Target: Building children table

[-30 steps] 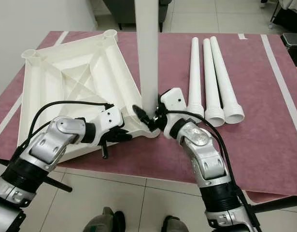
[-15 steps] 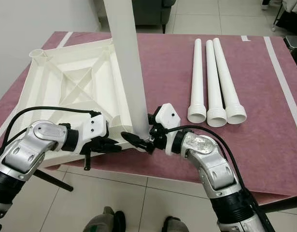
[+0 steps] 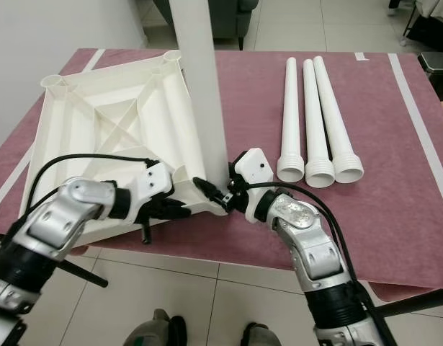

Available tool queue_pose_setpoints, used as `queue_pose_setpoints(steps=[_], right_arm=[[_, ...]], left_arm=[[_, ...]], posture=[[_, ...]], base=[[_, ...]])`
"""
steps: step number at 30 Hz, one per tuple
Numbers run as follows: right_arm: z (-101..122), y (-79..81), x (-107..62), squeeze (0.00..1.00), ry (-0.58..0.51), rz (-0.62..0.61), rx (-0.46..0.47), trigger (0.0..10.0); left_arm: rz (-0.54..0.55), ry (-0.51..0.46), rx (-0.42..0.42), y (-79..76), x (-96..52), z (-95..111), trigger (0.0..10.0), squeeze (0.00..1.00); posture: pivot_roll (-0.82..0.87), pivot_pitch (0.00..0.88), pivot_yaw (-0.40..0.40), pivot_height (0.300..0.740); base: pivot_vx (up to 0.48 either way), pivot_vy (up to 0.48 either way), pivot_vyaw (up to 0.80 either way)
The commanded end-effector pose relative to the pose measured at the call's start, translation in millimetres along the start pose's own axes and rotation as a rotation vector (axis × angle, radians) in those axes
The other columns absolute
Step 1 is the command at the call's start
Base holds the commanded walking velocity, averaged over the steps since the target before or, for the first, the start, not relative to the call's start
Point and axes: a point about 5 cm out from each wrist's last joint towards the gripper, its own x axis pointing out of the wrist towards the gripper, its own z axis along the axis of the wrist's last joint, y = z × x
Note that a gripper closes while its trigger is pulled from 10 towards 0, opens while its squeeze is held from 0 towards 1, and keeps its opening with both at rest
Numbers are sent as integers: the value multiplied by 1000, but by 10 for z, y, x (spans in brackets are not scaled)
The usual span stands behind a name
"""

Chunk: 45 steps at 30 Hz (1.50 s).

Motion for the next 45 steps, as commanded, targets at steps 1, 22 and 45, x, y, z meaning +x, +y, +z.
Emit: queue_pose_setpoints(steps=[1,22,45], right_arm=[[-308,114,28,0,151,-18,36,0],[-296,-11,296,1000,155,-529,125,10000],[207,14,-115,0,-101,192,-8,10000]], left_arm=[[35,-125,108,74,-11,388,10000,0],[273,-131,-35,408,452,663,10000,0],[-164,-91,215,-203,-307,323,10000,0]], posture=[[37,145,100,740],[30,156,118,740],[42,147,109,740]], base=[[0,0,0],[0,0,0],[0,0,0]])
